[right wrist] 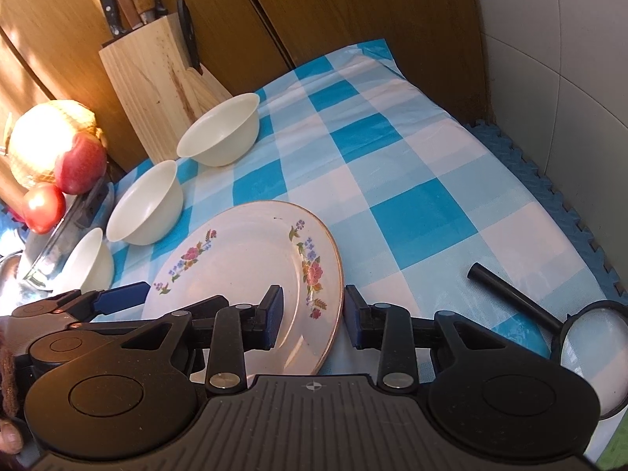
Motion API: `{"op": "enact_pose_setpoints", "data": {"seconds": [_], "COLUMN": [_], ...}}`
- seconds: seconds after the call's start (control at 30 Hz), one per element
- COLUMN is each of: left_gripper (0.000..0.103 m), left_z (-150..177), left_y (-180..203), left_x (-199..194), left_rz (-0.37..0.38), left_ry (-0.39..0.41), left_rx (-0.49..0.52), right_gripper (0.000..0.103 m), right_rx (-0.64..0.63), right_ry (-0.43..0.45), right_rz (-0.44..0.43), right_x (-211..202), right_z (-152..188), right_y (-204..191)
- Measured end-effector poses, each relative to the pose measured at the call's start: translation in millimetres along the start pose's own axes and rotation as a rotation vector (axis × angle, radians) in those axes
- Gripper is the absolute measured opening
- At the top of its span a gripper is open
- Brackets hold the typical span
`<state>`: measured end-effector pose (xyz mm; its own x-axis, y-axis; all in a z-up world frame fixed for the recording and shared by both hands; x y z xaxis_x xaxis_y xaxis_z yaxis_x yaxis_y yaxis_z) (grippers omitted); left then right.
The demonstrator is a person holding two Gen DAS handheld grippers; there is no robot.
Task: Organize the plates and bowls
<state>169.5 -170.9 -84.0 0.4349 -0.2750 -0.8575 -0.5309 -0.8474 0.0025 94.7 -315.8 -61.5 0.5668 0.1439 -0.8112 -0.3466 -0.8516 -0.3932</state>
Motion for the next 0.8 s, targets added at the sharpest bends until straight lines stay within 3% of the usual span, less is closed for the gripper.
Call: {"op": "enact_pose_setpoints", "data": {"seconds": [0.1, 0.33, 0.6, 0.8], "left_gripper": [0.082, 0.087, 0.085, 0.083], "left_z": [0.3, 6.4, 1.9, -4.9], "left_y": [-10.5, -2.4, -1.7, 4.5], "left_x": [4.7, 3.8, 1.4, -17.4], "left_rz": [0.060, 0.063, 0.063, 0.048], "left_ry": [-0.028, 0.000, -0.026, 0.045], "left_rx": [-0.059, -0.028, -0.077, -0.053], "right_gripper": [0.042, 0.044, 0.044, 0.041], "right_rx": [0.001, -0.029, 0.007, 0.042], "right_ry": [-0.002, 0.003, 0.012, 0.035], "right_rz": [-0.006, 0.003, -0.005, -0.008], "right_x": [-0.5, -3.5, -5.2, -9.4], "right_z": [0.1, 6.6, 2.4, -3.0], "right_y": [1.3, -2.0, 1.6, 5.4]}}
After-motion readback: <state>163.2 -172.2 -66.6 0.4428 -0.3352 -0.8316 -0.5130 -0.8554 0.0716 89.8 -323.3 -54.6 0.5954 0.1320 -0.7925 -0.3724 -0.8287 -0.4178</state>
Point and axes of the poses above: each gripper's, at about its wrist camera, not at the fingertips, and x roughly the way its jaws point, y to its right, z to its underside, the point moved 4 cm from there along x, roughly the way its jaws point, and after that the axes turned 5 degrees about -y, right-handed, at the moved point
